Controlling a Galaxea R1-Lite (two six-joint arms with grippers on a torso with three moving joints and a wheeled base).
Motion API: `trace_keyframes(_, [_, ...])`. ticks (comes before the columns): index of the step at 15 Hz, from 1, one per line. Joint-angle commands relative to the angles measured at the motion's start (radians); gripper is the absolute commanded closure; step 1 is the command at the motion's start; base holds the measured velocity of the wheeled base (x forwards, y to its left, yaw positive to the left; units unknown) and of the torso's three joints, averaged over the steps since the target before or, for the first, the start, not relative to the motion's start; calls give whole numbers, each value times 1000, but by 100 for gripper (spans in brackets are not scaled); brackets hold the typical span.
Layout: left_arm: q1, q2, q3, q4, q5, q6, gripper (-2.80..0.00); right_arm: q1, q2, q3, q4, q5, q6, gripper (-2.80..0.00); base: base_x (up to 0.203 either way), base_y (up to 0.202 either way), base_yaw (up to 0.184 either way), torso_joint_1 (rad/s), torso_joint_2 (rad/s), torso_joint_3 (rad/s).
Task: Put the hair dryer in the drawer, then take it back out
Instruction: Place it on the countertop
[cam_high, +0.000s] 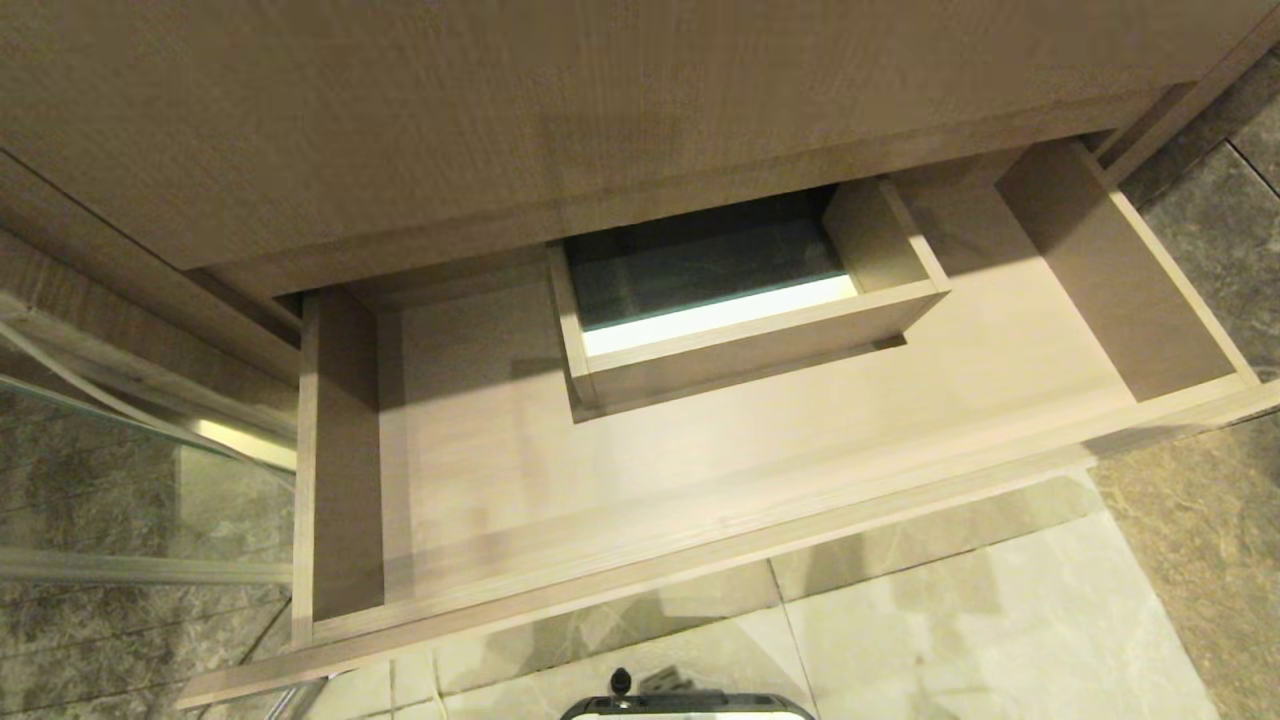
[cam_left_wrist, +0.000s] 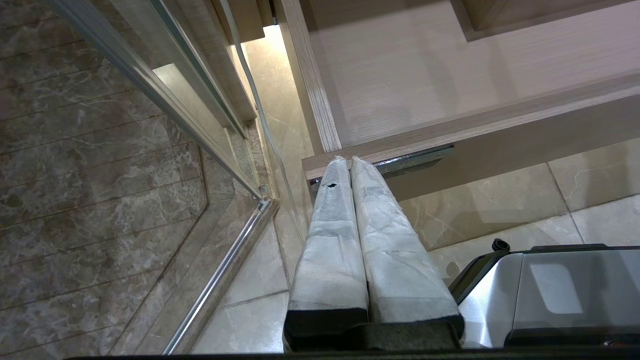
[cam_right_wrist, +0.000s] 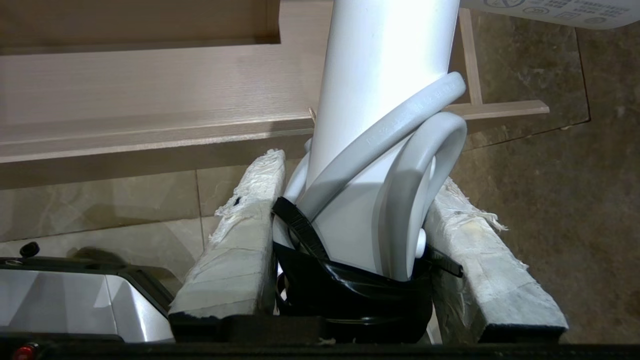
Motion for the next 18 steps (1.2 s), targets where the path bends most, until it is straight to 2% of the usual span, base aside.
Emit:
trace_keyframes(1, [-1, 0, 2, 0, 0, 0, 0, 0, -2, -1, 2, 5, -1, 0, 0, 0, 0, 0, 0, 0])
trace_keyframes(3, [0, 0, 2, 0, 0, 0, 0, 0, -2, -1, 12, 5, -1, 0, -2, 1, -41, 4, 2, 3])
trace_keyframes(10, [-1, 0, 2, 0, 0, 0, 0, 0, -10, 8, 25, 0, -7, 0, 0, 6, -154, 2, 2, 3])
trace_keyframes(18, [0, 0, 2, 0, 0, 0, 0, 0, -18, 20, 20, -1, -9, 0, 0, 0, -7, 0, 1, 1])
